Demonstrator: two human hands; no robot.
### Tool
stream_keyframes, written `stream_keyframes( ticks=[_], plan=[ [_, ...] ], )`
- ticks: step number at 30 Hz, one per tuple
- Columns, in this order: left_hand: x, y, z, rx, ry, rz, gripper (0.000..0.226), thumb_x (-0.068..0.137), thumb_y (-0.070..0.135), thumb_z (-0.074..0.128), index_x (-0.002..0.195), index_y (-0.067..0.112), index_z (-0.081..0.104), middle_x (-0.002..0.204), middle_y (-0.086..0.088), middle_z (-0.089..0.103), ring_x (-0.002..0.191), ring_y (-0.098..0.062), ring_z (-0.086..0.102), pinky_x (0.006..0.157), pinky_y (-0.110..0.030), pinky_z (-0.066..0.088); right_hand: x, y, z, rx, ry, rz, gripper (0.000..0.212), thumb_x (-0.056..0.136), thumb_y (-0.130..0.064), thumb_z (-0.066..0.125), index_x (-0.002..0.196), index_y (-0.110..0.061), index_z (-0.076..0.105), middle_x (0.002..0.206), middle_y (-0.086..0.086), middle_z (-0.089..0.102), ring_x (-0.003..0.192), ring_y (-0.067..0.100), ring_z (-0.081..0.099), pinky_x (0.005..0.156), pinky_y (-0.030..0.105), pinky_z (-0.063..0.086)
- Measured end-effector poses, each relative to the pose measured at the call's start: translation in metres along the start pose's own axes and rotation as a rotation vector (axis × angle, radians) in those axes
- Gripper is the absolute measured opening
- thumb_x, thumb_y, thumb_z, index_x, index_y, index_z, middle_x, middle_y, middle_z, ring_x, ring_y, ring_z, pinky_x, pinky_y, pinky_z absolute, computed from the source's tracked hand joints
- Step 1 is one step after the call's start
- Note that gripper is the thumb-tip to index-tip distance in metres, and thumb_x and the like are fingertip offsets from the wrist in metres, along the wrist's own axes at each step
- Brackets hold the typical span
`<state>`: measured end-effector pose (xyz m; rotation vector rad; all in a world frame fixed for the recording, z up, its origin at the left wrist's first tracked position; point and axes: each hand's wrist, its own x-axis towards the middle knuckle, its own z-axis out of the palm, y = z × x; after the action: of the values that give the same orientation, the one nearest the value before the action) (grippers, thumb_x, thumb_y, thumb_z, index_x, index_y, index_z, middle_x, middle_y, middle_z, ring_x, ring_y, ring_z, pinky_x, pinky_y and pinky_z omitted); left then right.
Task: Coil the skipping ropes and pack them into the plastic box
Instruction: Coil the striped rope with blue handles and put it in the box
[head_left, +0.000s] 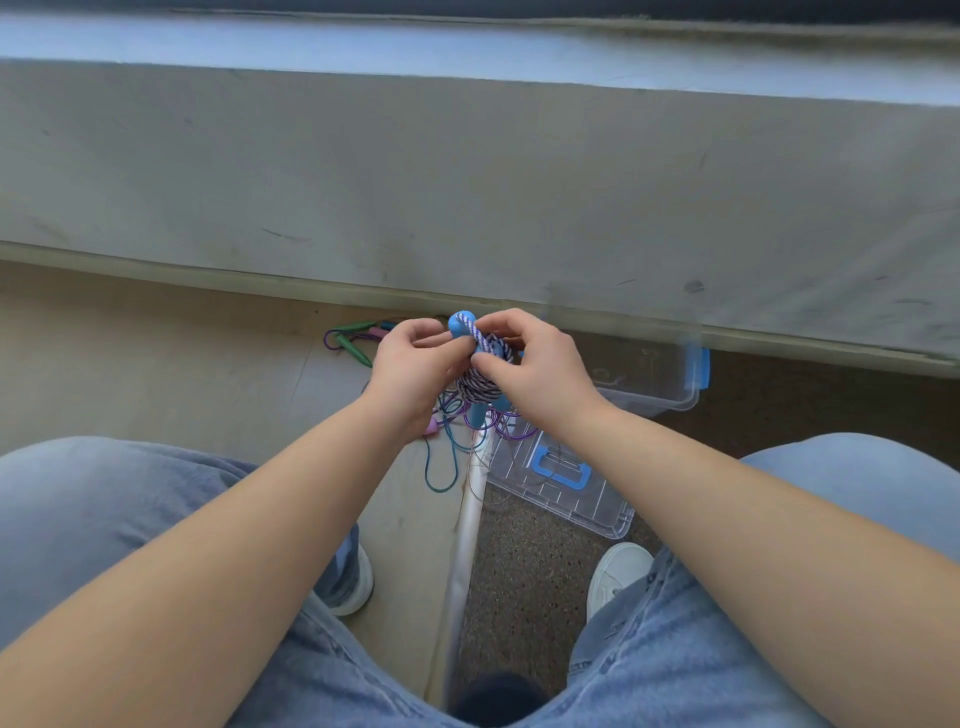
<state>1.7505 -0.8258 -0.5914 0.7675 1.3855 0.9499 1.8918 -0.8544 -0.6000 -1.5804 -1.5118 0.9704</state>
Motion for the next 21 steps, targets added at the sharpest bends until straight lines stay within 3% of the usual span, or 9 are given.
stream_keyframes(
  ticks=[2, 5, 8, 12, 17, 21],
  plan=[
    [0.004, -0.002, -0.005, 0.162, -0.05, 0.084, 0.017, 0.082, 0.0, 0.075, 0.085, 0.013, 0.064, 0.088, -0.01, 0.071, 0.08, -0.023, 0.069, 0.081, -0.036, 0.057, 0.003, 0.002, -0.003, 0.042, 0.037, 0.03, 0.025, 0.083, -0.014, 0.073, 0.106, -0.023, 0.071, 0.098, -0.013, 0.071, 0.093, 0.0, 0.064, 0.083, 0.014, 0.047],
    [0.007, 0.001, -0.01, 0.384, -0.09, 0.227, 0.017, 0.075, 0.01, 0.078, 0.084, 0.024, 0.072, 0.087, -0.004, 0.077, 0.08, -0.018, 0.074, 0.085, -0.04, 0.06, 0.008, 0.006, -0.006, 0.127, 0.056, 0.08, 0.022, 0.081, -0.012, 0.073, 0.099, -0.025, 0.069, 0.094, -0.01, 0.073, 0.093, 0.006, 0.068, 0.089, 0.03, 0.055],
    [0.003, 0.002, -0.007, 0.613, -0.077, 0.389, 0.023, 0.08, 0.011, 0.075, 0.092, 0.031, 0.075, 0.09, 0.002, 0.075, 0.075, -0.003, 0.073, 0.079, -0.027, 0.06, 0.012, 0.008, -0.008, 0.225, 0.045, 0.137, 0.024, 0.079, -0.011, 0.073, 0.094, -0.028, 0.066, 0.094, -0.002, 0.074, 0.091, 0.016, 0.072, 0.089, 0.044, 0.058],
    [0.002, 0.004, -0.006, 0.781, -0.078, 0.6, 0.03, 0.082, 0.006, 0.073, 0.102, 0.028, 0.076, 0.107, 0.006, 0.062, 0.064, 0.01, 0.063, 0.078, -0.009, 0.052, 0.016, 0.011, -0.012, 0.272, 0.025, 0.139, 0.024, 0.079, -0.002, 0.074, 0.096, -0.018, 0.068, 0.093, 0.002, 0.074, 0.087, 0.019, 0.072, 0.088, 0.046, 0.059],
    [0.005, 0.001, -0.01, 0.974, -0.083, 0.699, 0.032, 0.083, 0.006, 0.072, 0.11, 0.024, 0.074, 0.122, -0.001, 0.052, 0.067, -0.011, 0.064, 0.084, -0.036, 0.057, 0.017, 0.009, -0.013, 0.27, -0.013, 0.133, 0.028, 0.079, 0.001, 0.075, 0.103, -0.013, 0.069, 0.095, 0.002, 0.075, 0.091, 0.018, 0.072, 0.089, 0.04, 0.059],
    [0.007, 0.001, -0.01, 1.024, -0.056, 0.695, 0.02, 0.082, 0.015, 0.073, 0.101, 0.023, 0.076, 0.126, -0.001, 0.054, 0.082, -0.022, 0.064, 0.084, -0.04, 0.055, 0.015, 0.008, -0.014, 0.252, -0.076, 0.135, 0.031, 0.078, -0.001, 0.077, 0.104, -0.014, 0.07, 0.097, 0.001, 0.076, 0.091, 0.015, 0.073, 0.089, 0.037, 0.059]
  ],
)
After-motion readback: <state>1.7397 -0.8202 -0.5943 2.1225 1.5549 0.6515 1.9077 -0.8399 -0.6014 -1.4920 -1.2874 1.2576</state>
